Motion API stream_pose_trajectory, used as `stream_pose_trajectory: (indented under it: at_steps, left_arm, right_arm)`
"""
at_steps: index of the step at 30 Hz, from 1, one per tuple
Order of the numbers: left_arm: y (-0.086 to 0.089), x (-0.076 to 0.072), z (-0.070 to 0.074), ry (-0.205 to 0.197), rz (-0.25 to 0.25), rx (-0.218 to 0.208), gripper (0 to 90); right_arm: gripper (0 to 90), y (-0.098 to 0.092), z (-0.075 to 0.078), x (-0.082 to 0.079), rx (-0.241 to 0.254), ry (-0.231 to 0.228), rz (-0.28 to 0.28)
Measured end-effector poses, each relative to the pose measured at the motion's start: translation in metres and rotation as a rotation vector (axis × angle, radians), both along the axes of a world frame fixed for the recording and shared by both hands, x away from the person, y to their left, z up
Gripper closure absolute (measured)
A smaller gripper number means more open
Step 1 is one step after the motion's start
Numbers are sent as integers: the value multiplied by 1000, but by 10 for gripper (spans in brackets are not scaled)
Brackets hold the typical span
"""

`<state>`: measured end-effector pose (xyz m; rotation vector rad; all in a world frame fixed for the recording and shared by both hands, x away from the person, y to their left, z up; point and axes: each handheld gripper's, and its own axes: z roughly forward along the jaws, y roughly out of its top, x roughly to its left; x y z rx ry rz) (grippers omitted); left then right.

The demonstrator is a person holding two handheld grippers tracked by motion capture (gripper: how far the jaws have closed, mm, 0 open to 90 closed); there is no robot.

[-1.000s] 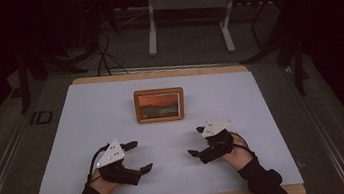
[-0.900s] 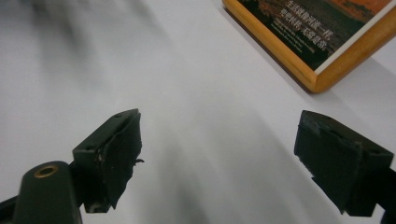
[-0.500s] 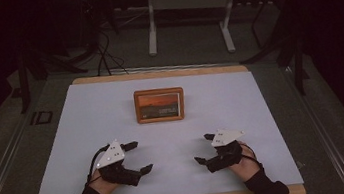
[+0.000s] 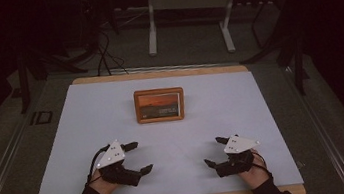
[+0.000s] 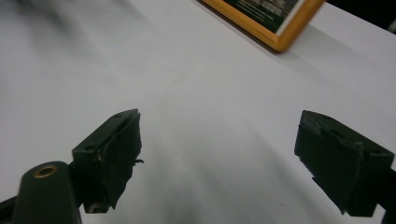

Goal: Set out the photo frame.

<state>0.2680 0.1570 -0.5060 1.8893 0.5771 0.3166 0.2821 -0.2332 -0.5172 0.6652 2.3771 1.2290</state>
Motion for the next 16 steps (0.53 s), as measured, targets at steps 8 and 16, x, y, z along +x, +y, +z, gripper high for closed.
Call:
stream_pose_trajectory:
  at_steps: [8,16]
  left_arm:
    - [0,0,-2,1,-3,4,93]
    - [-1,0,-1,-2,-8,10,93]
  right_arm:
    - [142,-1,-3,4,25,15,-8]
    - [142,-3,-1,4,41,2,-14]
